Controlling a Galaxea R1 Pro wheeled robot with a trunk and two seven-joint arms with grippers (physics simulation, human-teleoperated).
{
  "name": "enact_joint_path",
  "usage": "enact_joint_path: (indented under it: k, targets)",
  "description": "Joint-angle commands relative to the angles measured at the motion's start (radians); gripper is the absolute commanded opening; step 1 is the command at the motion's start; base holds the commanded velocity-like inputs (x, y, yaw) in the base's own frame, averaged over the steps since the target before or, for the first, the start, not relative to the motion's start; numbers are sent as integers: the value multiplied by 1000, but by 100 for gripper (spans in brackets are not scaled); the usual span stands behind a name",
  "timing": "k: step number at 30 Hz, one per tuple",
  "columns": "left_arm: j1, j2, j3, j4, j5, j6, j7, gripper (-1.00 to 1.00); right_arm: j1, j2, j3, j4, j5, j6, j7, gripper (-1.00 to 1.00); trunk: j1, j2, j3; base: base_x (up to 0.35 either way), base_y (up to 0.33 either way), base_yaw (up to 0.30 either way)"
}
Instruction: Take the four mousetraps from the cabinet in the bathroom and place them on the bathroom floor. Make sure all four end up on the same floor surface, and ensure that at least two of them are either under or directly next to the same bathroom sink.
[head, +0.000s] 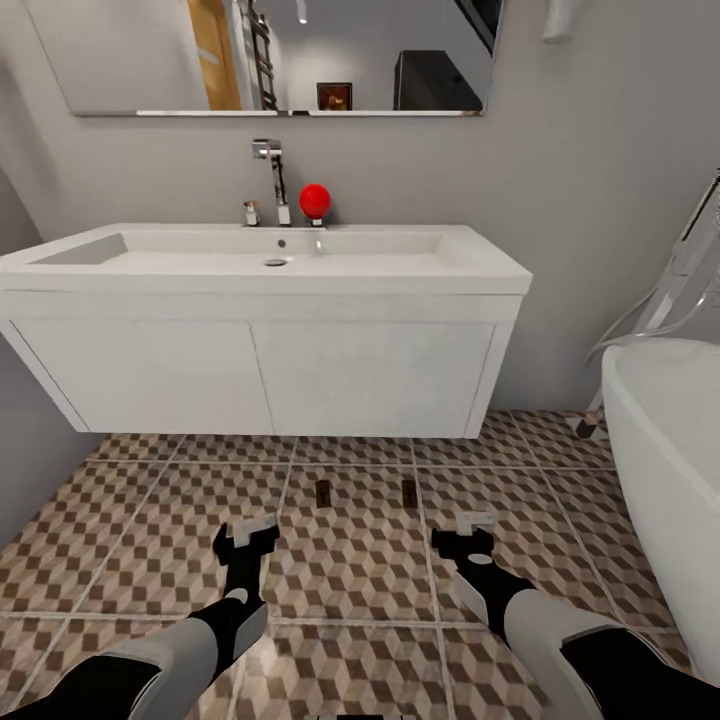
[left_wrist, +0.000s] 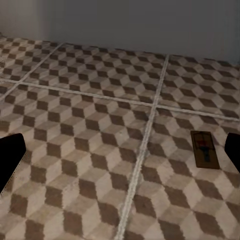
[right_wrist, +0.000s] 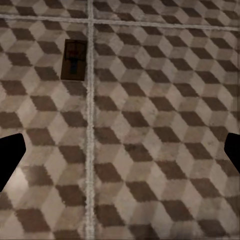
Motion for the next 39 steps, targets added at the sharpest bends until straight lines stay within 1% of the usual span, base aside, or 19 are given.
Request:
enact_joint_path:
  k: [1, 7, 11, 14, 17, 23, 31, 34, 39]
  targets:
    - [-1, 0, -9, 1, 10, -3, 2, 100, -1, 0, 9, 1, -10, -4, -3, 100, -1, 0, 3, 0, 0, 0]
    - [6, 11, -9, 1, 11, -2, 1, 100, 0, -1, 9, 51, -10, -6, -2, 100, -3, 1, 26, 0, 0, 0]
    - [20, 19, -9, 1, 11, 1, 1, 100, 0, -5, 9, 70, -10, -4, -2, 100, -5, 2, 42, 0, 0, 0]
    - [37, 25, -9, 1, 12, 13, 0, 100, -1, -21, 9, 77, -10, -3, -1, 100, -6, 3, 53, 0, 0, 0]
    - [49, 27, -9, 1, 14, 25, 0, 100, -2, -31, 9, 80, -11, -2, -1, 100, -8, 4, 65, 0, 0, 0]
    - [66, 29, -9, 1, 18, 36, -1, 100, -5, -39, 9, 82, -11, -2, -1, 100, -11, 5, 88, 0, 0, 0]
    - [104, 29, -9, 1, 20, 50, -1, 100, -4, -49, 9, 83, -11, -1, -2, 100, -14, 7, 119, 0, 0, 0]
    - [129, 30, -9, 1, 20, 56, -1, 100, 4, -58, 9, 83, -11, 1, -3, 100, -15, 8, 131, 0, 0, 0]
    - [167, 33, -9, 1, 20, 60, -1, 100, 34, -82, 9, 83, -11, 6, -3, 100, -18, 9, 150, 0, 0, 0]
